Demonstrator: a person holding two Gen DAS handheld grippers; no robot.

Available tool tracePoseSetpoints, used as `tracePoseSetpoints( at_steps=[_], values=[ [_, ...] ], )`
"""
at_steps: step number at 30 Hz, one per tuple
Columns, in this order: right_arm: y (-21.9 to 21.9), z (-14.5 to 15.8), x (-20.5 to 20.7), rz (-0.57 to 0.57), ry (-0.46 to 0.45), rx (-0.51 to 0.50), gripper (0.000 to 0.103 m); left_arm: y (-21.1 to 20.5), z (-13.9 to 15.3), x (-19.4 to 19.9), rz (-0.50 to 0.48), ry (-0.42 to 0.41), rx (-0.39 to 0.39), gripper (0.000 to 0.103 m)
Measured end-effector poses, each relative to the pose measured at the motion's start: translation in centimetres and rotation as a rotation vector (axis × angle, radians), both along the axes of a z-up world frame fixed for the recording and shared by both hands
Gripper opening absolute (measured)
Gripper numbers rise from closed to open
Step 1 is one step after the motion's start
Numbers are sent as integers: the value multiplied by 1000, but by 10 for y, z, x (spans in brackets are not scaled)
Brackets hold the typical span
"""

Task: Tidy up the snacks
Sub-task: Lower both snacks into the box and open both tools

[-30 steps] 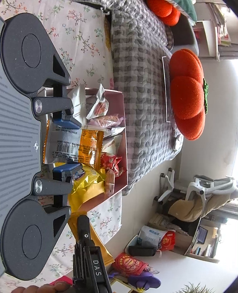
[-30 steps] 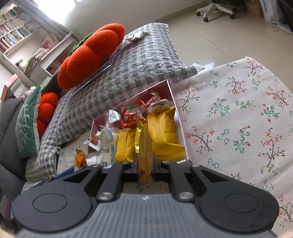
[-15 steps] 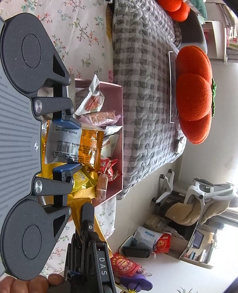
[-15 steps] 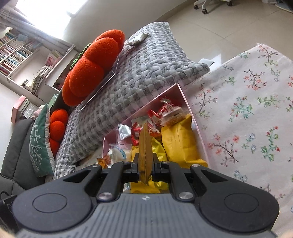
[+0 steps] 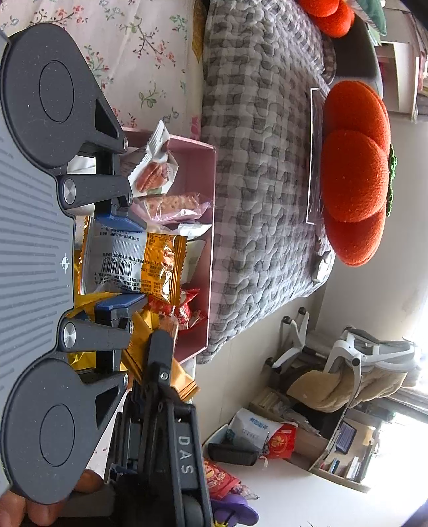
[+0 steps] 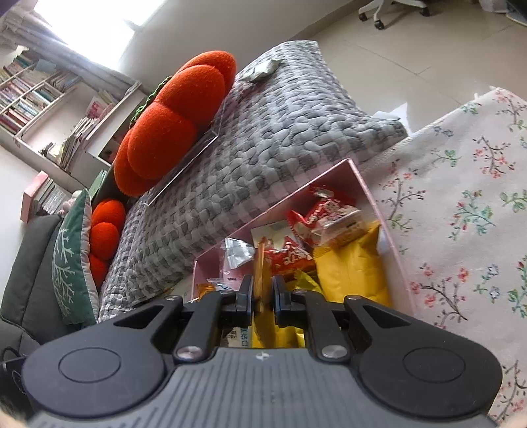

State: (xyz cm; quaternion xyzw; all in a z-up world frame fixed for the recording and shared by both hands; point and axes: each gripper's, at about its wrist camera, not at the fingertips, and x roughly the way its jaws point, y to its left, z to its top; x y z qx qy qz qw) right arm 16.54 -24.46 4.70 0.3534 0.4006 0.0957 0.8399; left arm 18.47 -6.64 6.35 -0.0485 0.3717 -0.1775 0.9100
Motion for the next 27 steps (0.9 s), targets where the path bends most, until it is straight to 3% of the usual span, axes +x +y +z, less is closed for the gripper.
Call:
tracePoseSetpoints(
  at_steps=[6,12,18,24,27],
  values=[
    [7,-1,4,1,-9,-30,17,4,1,0,8,-6,-8,40],
    [-14,2,-1,-78,-20,-9,18,9,7,-4,25,-15,-14,41],
    [-22,-8,1,-112,52,-66,18,15,5,-3,49,1,-17,41],
    [-28,-1,-1,-105,33,-88,23,13,9,-7,41,-15,-12,41],
    [-30,-3,-1,-81,35,-20,22,11,13,-10,32,-27,-8,41]
  ],
)
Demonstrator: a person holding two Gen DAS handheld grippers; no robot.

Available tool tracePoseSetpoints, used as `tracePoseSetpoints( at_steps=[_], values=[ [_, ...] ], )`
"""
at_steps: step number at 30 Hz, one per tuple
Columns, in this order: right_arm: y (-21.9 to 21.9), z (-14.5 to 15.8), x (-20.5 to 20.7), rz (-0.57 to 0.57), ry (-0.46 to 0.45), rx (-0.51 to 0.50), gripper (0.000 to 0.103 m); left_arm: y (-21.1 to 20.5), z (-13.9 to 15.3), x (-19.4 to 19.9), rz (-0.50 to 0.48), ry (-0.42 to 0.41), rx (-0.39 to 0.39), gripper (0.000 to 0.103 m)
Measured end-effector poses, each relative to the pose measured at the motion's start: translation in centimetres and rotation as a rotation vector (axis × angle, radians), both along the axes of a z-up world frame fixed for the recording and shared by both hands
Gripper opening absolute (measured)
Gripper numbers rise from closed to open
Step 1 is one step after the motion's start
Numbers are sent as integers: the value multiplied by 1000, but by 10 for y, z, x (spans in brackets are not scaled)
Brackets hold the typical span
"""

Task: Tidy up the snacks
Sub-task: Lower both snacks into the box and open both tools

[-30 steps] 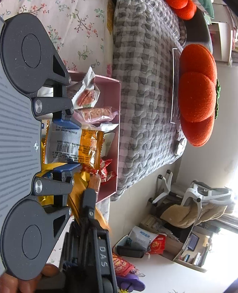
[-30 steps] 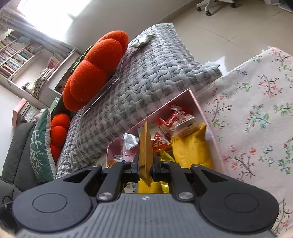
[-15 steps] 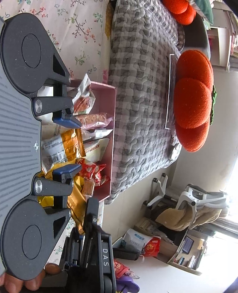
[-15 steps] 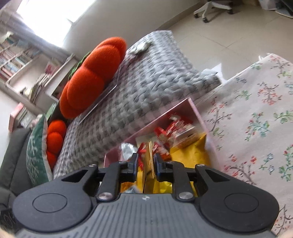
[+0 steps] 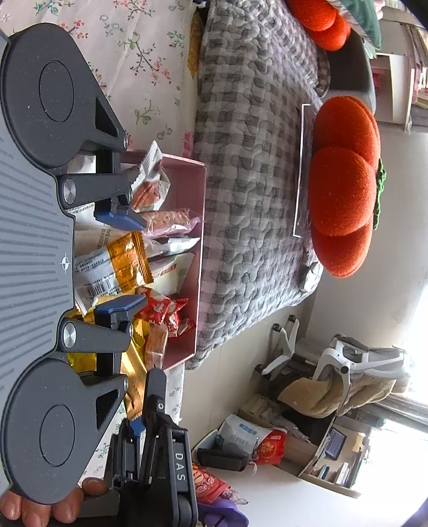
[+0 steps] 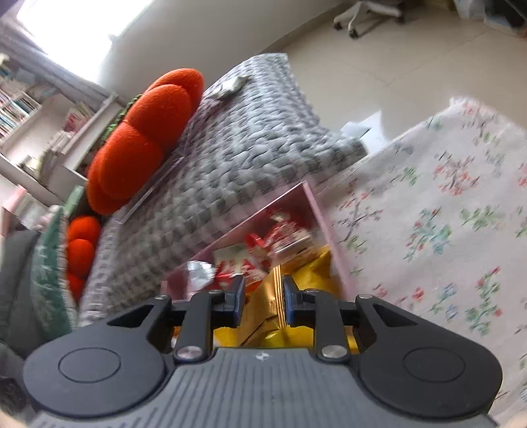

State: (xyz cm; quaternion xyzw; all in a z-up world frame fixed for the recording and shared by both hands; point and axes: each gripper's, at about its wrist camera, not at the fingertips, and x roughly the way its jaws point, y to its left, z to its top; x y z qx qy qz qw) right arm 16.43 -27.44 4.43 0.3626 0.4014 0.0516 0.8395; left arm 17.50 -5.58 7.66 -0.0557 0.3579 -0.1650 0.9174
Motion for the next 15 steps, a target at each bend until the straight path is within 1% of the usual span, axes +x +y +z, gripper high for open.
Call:
tracePoseSetpoints(
  at_steps=[1,2,5,6,7,9,11,14,15],
  values=[
    [0,0,0,1,4,18,22,-1,1,-1,-2,-4,2,41],
    [0,0,0,1,12,11,22,-1,3,-2,-2,-8,3,41],
    [-1,2,-1,-3,10,-37,22,-2,5,-4,-4,-16,6,41],
    [-1,1,-2,12,18,-35,20,-2,5,-3,-4,-17,9,41],
    [0,0,-3,22,34,-49,14,-2,5,-3,-2,-16,12,41],
    [3,1,-6,34,47,-93,13,-1,4,-3,2,-8,12,41],
    [2,5,-9,41,26,-72,8,1,4,-4,3,-6,11,41],
    [-5,6,-12,18,-7,31,7,3,5,-5,7,-9,8,41],
    [-6,6,-13,1,-13,49,7,4,5,-5,10,-9,6,41]
  ],
)
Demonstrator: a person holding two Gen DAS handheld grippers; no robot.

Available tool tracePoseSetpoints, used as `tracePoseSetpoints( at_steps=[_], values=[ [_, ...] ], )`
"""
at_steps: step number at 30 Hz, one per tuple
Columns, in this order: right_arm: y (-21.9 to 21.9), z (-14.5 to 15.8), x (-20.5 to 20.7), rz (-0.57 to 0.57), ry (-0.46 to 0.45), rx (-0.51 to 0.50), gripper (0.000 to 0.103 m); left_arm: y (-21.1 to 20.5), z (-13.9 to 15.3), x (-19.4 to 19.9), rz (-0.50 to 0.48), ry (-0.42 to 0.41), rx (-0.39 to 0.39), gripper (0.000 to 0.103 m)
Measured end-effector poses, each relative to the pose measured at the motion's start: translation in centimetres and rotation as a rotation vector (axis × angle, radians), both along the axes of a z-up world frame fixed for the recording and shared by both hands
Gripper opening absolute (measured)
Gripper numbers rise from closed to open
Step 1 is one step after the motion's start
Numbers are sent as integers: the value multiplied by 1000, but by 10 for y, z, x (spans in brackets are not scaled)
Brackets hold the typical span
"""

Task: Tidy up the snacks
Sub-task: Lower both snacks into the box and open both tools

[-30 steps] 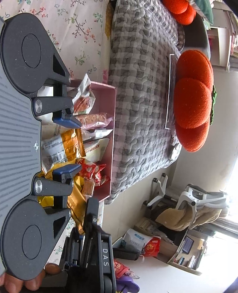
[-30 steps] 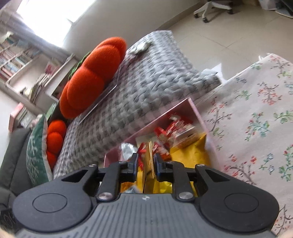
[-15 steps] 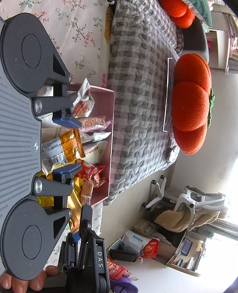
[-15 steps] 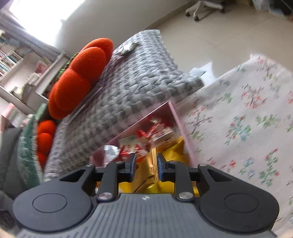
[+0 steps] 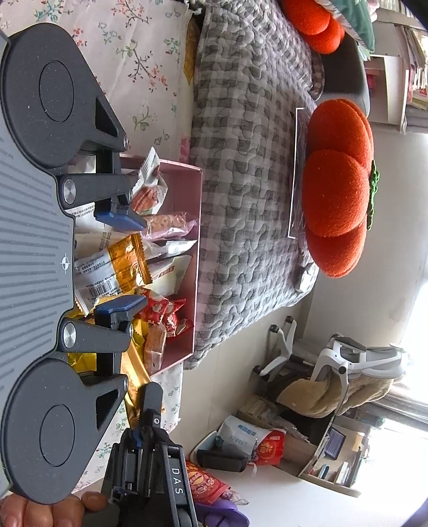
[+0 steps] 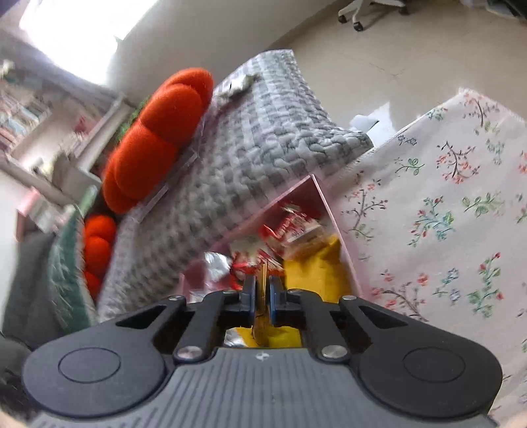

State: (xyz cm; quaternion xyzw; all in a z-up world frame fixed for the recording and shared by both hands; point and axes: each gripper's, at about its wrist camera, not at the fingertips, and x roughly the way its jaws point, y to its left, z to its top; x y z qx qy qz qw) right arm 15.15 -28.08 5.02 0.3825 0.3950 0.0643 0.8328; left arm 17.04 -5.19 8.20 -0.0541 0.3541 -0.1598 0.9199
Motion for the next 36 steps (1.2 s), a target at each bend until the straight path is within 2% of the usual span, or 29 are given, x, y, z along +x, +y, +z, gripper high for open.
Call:
tracePoseSetpoints(
  at_steps=[4,7,9,10,13,16,18,20,24,30,36],
  values=[
    [-4,-3,-5,-93,-33,52,7,2,-1,2,11,10,-9,41],
    [-10,-5,-17,-191,-138,188,7,1,-3,2,8,13,-8,41],
    [-9,-11,-22,-235,-173,256,8,0,-3,1,6,14,-4,41],
    [-5,-12,-20,-232,-166,245,11,0,-3,1,7,15,-3,41],
    [10,-19,-16,-210,-129,118,20,4,-3,2,23,22,-11,44],
    [20,-20,-4,-92,-38,64,20,11,-2,3,45,37,-40,46],
    [27,-12,-2,-47,-19,-36,20,14,-3,5,54,46,-50,46],
    [28,-6,-5,-52,-28,-90,20,16,-3,4,59,50,-50,46],
    [20,-2,-10,-39,-24,-74,20,19,-3,0,64,55,-50,47],
    [24,15,-18,69,-23,-156,20,20,1,-7,62,76,-42,49],
    [40,15,-35,185,17,-195,20,25,1,-24,82,133,-31,52]
  ],
)
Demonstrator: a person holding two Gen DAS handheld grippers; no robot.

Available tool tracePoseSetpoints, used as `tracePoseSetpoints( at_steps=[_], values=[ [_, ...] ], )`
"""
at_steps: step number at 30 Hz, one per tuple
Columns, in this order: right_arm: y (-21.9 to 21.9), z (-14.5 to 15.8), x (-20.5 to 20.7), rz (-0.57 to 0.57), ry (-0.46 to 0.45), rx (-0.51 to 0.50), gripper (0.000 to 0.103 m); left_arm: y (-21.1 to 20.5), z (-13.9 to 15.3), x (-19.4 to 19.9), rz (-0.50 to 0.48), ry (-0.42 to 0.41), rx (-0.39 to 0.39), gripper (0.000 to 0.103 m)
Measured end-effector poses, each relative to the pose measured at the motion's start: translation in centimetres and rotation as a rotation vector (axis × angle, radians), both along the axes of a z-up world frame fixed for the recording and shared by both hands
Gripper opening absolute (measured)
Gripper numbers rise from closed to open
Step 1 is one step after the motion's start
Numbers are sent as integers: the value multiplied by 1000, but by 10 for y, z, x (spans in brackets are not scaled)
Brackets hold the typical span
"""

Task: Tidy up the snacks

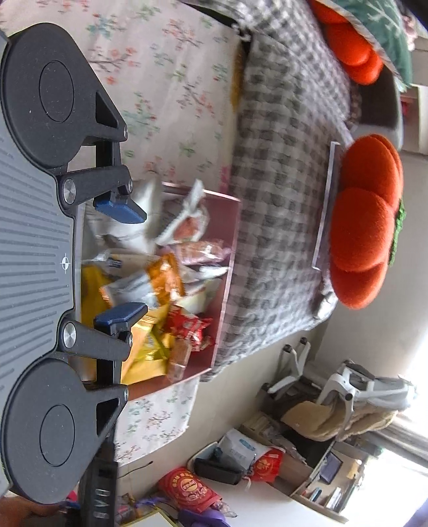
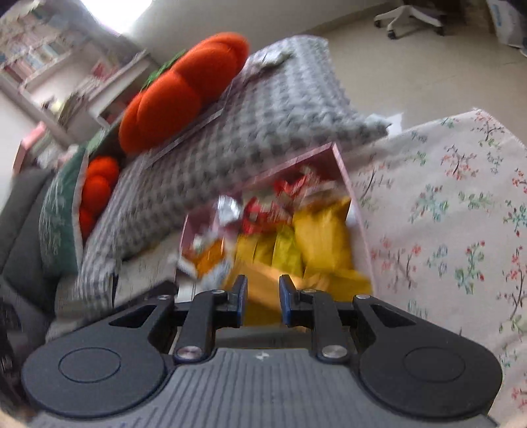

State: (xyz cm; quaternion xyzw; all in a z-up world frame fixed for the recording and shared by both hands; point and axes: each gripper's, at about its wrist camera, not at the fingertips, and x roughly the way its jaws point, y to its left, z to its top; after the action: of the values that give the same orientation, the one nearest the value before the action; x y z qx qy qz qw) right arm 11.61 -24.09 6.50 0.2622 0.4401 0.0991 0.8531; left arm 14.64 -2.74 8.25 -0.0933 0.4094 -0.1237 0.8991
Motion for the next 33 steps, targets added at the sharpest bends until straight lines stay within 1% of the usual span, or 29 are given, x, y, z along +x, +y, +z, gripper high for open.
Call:
tracePoseSetpoints(
  at_steps=[3,6,8,9,10,11,12,13,14,17,18,20,22,24,26,28,30,33],
  values=[
    [11,2,-12,45,-3,-43,20,5,2,-12,-1,15,-4,52],
    [12,-2,-13,49,-7,-44,20,11,5,-27,3,-1,19,58],
    [13,-15,-6,39,-9,-65,20,13,4,-38,12,-10,38,58],
    [14,-19,-2,22,-8,-95,20,15,3,-45,15,-9,45,58],
    [12,-20,-2,-22,-25,-128,20,17,2,-49,19,-8,47,58],
    [9,-19,-3,-51,-49,-126,20,19,1,-54,22,-6,47,58],
    [7,-16,-5,-63,-71,-88,20,20,1,-57,23,-2,46,58],
    [5,-13,-8,-63,-82,-47,20,22,1,-59,24,0,43,58],
    [6,-9,-10,-55,-86,-32,21,22,2,-62,24,-2,38,58],
    [12,-4,-17,-53,-74,-100,22,24,4,-70,26,-9,28,59],
    [10,-5,-21,-64,-64,-98,22,23,4,-71,23,-9,24,59],
    [4,-6,-28,-83,-39,-52,22,19,4,-77,12,-5,21,60],
    [0,-1,-41,-90,-28,-28,23,14,4,-85,1,6,23,61],
    [4,7,-57,-68,-39,-44,27,10,5,-96,-6,15,30,64],
    [14,15,-72,-28,-66,-70,34,8,7,-108,-5,9,52,68],
    [25,25,-91,11,-105,-101,39,5,11,-122,-6,-11,81,75],
    [34,32,-110,37,-150,-135,45,4,13,-138,-8,-37,109,77],
    [45,40,-135,51,-208,-215,54,5,15,-155,-2,-63,152,80]
  ],
)
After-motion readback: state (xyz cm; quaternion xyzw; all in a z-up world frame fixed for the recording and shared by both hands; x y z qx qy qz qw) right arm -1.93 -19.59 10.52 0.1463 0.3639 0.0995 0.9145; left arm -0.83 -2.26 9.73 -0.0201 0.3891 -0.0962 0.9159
